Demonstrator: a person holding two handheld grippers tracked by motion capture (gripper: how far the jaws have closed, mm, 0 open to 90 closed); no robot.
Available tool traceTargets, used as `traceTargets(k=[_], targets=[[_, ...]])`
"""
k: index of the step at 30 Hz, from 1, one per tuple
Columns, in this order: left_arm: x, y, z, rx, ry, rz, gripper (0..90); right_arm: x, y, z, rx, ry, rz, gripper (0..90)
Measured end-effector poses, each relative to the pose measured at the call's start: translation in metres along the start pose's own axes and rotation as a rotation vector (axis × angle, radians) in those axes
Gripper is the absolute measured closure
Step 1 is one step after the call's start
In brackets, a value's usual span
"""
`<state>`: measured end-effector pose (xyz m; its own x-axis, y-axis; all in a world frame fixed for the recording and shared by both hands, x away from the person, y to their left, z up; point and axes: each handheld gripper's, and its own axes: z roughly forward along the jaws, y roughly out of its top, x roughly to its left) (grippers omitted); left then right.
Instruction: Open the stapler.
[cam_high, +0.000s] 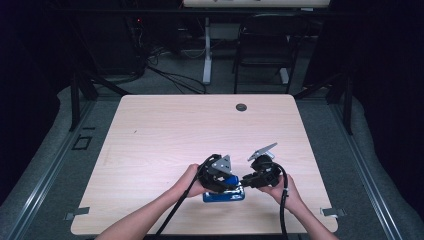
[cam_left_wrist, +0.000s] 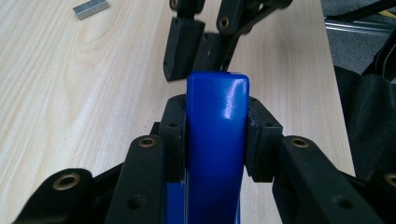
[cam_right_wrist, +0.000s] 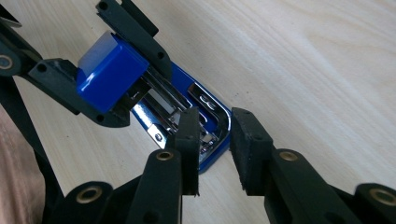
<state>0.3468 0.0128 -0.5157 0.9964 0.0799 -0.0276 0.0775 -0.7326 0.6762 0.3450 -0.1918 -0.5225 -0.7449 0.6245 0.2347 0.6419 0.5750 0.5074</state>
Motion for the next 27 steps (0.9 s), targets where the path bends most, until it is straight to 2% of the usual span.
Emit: traceTargets(k=[1, 8, 27], targets=[[0.0, 0.0, 0.0, -0.003, 0.003, 0.0, 65.6, 0.002, 0.0, 0.003, -0.009, 0.004, 0.02, 75.0], [-0.001, 0.0, -0.003, 0.006, -0.003, 0.014, 65.7, 0.006, 0.002, 0.013, 0.01, 0.006, 0.006, 77.3], [-0.002, -0.001, -0.013, 0.001, 0.001, 0.015, 65.7, 0.005, 0.003, 0.013, 0.019, 0.01, -0.003, 77.4]])
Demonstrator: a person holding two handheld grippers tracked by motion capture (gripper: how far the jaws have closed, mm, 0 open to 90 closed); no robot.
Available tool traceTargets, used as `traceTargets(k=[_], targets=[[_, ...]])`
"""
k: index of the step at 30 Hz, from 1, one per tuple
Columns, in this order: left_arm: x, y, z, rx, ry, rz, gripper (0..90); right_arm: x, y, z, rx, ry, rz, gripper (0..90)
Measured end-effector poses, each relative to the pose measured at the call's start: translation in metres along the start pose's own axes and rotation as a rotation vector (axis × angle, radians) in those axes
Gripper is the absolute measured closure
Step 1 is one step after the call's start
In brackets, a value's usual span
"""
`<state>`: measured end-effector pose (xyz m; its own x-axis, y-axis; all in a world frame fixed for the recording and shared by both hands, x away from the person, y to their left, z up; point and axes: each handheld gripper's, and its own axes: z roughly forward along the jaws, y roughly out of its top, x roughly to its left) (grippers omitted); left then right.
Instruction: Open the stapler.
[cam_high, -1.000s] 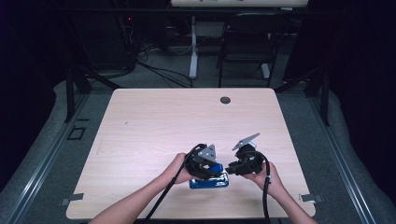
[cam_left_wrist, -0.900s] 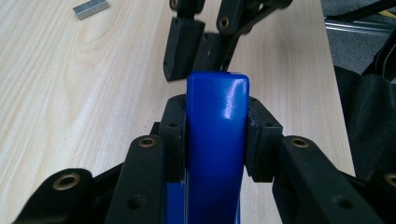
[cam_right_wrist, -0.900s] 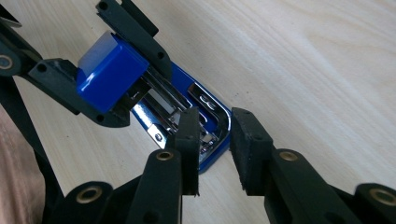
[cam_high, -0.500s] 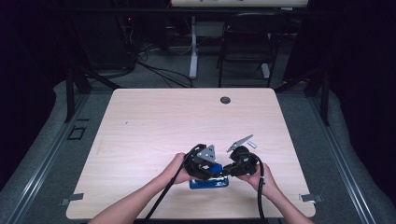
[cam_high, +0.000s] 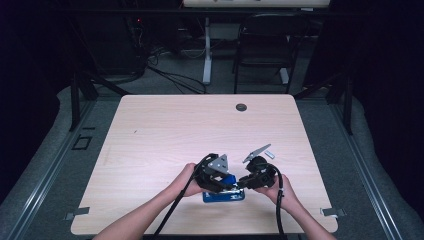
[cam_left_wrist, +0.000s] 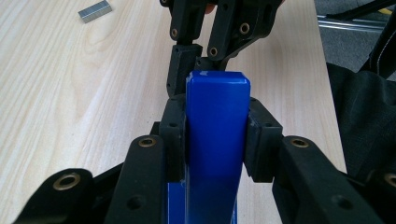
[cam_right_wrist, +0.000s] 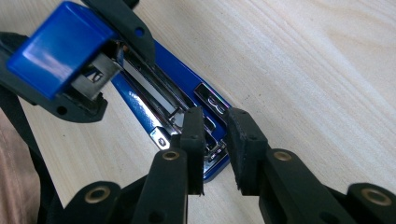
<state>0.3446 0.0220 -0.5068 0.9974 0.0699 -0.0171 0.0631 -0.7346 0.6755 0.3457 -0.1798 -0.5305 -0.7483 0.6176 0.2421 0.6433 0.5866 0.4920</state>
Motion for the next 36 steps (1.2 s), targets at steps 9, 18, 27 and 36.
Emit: traceTargets(k=[9, 18, 27, 36], targets=[[-0.002, 0.0, -0.003, 0.004, 0.008, 0.003, 65.8, 0.0, 0.0, 0.0, 0.003, -0.002, -0.007, 77.5], [-0.003, -0.001, -0.01, 0.013, 0.012, 0.017, 65.9, 0.001, 0.0, 0.0, 0.0, -0.003, -0.007, 77.6], [-0.005, -0.005, -0.019, 0.004, 0.024, 0.017, 66.0, 0.003, 0.0, 0.001, -0.007, -0.015, -0.005, 78.1], [-0.005, -0.009, -0.028, -0.001, 0.033, 0.013, 66.0, 0.003, 0.001, 0.0, 0.003, -0.01, -0.019, 78.8]])
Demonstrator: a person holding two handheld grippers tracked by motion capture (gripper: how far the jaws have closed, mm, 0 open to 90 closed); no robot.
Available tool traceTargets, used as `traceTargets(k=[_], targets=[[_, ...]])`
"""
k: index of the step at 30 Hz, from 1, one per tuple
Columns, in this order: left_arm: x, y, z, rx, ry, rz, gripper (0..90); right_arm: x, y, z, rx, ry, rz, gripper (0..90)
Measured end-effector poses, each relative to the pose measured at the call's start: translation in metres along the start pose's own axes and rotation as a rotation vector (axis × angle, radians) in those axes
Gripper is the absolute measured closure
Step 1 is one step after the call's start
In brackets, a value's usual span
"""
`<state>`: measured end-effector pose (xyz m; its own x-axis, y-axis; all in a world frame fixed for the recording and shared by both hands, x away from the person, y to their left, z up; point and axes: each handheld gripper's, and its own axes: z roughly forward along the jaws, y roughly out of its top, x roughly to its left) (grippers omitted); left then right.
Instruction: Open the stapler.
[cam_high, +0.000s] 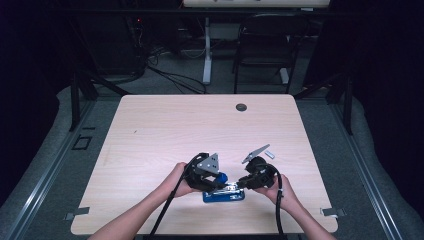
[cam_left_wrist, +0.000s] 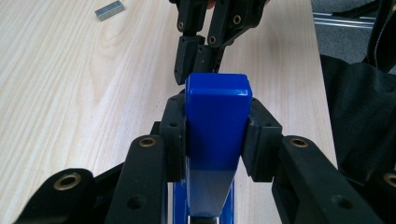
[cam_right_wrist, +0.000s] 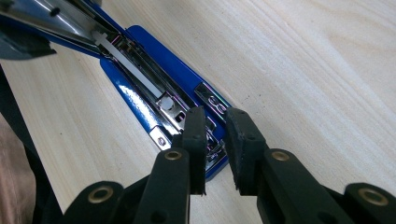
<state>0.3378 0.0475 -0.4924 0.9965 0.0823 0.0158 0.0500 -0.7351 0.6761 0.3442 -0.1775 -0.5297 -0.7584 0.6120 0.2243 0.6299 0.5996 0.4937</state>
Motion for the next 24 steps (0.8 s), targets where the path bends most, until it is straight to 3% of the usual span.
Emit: traceTargets(k=[24], targets=[[-0.001, -0.019, -0.022, -0.027, 0.005, -0.034, 66.0, 0.0, 0.001, 0.0, 0.01, -0.007, -0.009, 80.4]])
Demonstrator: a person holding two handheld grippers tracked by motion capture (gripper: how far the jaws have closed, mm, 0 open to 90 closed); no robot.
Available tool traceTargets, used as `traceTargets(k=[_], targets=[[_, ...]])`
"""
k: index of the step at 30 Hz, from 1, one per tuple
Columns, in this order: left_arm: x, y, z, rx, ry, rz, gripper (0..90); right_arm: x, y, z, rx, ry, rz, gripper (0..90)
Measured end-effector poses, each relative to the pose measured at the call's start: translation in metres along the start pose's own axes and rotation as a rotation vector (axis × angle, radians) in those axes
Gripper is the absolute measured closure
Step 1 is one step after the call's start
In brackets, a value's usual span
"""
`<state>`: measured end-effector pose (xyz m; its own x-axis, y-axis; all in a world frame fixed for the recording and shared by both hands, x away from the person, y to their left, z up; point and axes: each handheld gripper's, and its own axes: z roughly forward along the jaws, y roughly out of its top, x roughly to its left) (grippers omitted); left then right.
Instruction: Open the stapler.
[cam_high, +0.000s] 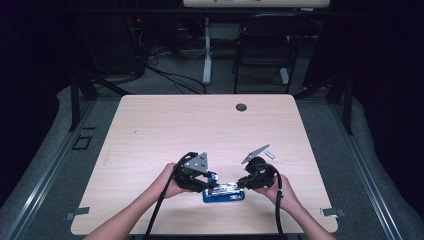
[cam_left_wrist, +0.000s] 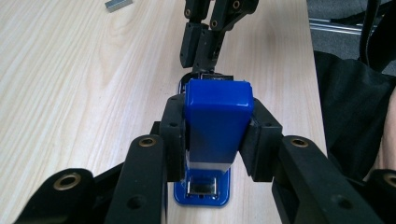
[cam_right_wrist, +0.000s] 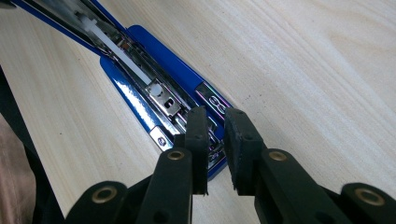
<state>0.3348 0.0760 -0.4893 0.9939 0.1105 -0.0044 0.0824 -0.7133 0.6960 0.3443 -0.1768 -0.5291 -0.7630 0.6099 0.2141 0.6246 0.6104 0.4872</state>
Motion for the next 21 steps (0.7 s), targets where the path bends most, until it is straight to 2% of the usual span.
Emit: traceTargets(k=[15, 16, 21], targets=[[0.0007, -0.0064, -0.0054, -0.006, -0.003, -0.008, 66.0, 0.0012, 0.0005, 0.0002, 0.004, -0.013, -0.01, 81.0], [0.0003, -0.0077, -0.0053, -0.017, 0.004, -0.013, 66.0, 0.0013, 0.0005, 0.0001, 0.004, -0.012, -0.009, 81.0], [0.001, -0.0082, -0.007, -0.007, -0.004, -0.008, 66.0, 0.0026, 0.0009, -0.0001, 0.003, -0.013, -0.009, 81.1]])
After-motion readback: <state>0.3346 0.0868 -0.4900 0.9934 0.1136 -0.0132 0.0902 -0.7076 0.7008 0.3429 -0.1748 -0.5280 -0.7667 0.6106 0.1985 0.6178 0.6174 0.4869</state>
